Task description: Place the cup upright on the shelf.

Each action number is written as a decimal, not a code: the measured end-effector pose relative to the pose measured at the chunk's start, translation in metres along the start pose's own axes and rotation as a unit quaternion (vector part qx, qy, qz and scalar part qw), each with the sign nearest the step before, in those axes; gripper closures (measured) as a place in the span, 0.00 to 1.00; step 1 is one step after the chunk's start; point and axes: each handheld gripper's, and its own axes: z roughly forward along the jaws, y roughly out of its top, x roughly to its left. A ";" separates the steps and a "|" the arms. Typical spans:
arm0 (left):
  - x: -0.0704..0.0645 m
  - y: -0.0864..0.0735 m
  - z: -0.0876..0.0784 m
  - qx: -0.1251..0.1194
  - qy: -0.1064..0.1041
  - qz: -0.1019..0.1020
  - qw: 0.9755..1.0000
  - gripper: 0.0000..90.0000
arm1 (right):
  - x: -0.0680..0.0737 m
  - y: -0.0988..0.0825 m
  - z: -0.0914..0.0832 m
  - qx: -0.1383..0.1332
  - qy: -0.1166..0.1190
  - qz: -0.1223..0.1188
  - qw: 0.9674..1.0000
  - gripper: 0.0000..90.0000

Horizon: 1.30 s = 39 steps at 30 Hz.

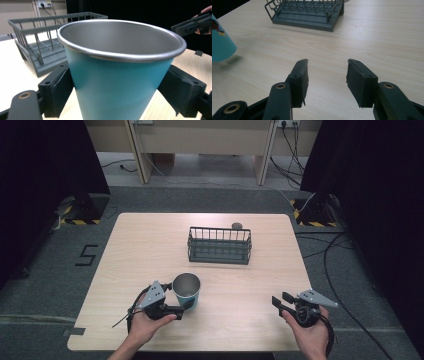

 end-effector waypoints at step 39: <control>0.018 0.046 0.030 -0.029 -0.001 0.012 1.000 0.17 | -0.002 -0.001 0.000 -0.002 -0.002 0.002 1.000 0.58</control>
